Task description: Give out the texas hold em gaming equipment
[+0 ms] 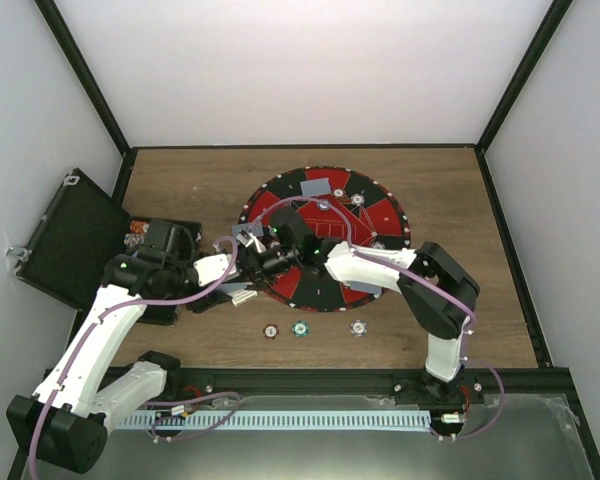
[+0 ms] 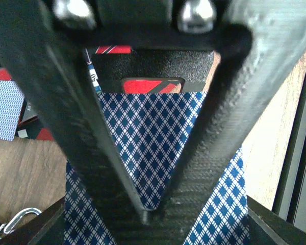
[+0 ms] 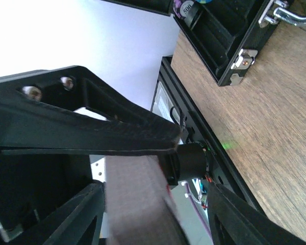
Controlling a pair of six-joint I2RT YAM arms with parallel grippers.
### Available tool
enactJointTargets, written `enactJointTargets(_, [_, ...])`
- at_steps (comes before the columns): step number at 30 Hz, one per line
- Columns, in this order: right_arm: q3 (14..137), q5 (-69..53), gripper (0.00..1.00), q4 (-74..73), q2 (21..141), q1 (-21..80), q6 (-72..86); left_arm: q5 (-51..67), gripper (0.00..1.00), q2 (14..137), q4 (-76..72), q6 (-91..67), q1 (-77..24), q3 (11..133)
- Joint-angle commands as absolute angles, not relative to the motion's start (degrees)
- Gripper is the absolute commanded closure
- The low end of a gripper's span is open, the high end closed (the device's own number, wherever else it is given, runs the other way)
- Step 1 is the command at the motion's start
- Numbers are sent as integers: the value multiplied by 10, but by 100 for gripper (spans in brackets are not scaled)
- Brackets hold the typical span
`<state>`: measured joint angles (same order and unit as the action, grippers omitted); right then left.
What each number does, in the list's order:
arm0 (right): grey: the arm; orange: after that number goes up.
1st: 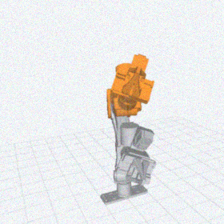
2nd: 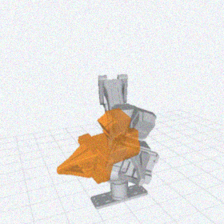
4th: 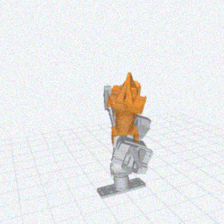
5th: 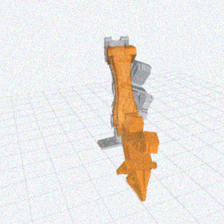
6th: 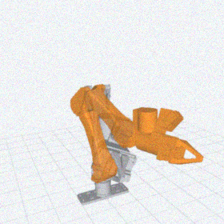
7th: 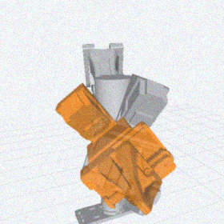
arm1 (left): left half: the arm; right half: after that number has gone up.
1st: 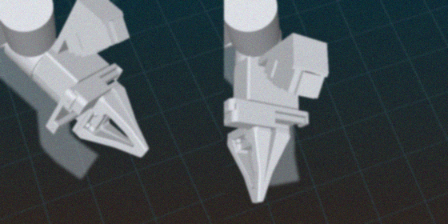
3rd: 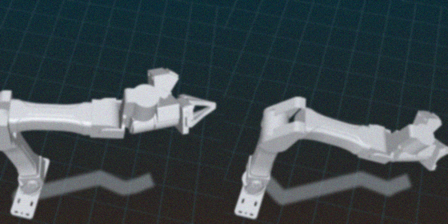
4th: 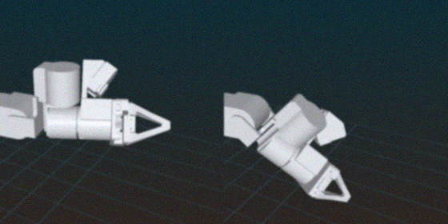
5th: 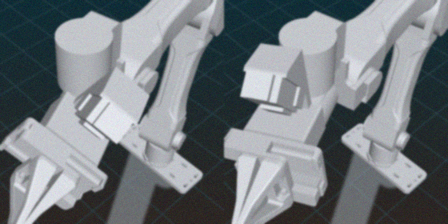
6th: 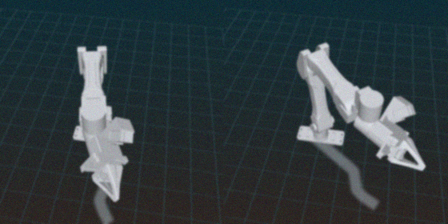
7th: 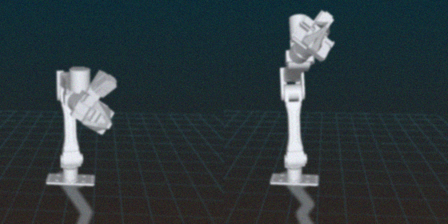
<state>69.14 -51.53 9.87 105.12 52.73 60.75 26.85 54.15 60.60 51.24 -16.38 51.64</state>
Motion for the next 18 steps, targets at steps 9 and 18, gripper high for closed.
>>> enactJointTargets(9, [662, -546, 54, 116, 1041, 501, 599, 278, 96, 535, 609, 523, -163, 529])
enactJointTargets(18, [618, -541, 70, 114, 1002, 472, 590, 275, 96, 533, 610, 524, -163, 527])
